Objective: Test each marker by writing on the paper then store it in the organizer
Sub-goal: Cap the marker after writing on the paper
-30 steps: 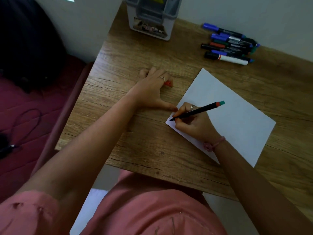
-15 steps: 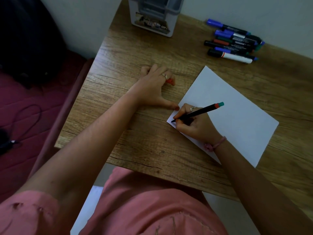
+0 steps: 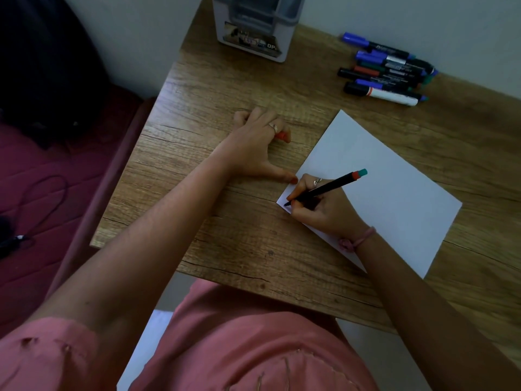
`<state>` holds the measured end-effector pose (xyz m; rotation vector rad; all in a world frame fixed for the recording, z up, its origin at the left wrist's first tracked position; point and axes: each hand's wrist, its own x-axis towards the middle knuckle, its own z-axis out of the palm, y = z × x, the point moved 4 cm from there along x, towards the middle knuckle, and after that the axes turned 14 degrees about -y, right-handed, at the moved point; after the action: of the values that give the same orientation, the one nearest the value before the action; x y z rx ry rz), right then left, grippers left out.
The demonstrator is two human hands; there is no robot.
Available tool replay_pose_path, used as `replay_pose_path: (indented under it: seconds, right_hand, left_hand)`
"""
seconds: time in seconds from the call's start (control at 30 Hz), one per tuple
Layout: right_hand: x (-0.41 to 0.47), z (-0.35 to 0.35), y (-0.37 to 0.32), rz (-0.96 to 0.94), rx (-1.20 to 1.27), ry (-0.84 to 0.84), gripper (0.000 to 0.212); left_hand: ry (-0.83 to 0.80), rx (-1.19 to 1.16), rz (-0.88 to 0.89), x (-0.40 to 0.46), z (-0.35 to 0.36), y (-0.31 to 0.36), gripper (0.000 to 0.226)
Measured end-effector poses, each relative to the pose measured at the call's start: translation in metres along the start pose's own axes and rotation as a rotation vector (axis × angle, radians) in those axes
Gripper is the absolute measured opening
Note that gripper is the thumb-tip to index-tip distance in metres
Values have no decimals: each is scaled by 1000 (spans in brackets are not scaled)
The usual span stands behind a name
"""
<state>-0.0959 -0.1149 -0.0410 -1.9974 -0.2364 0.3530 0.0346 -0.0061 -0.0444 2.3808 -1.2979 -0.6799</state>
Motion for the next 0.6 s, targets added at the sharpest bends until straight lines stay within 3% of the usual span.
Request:
replay_pose_path:
  seconds: [0.37,0.6]
  right_hand:
    - [2,1,-4,-13,85,24,3]
    - [2,1,-1,-4,15,58,16]
  left_hand:
    - [7,3,5,0,0,-1,75]
    - [15,2,2,1,0,-1,75]
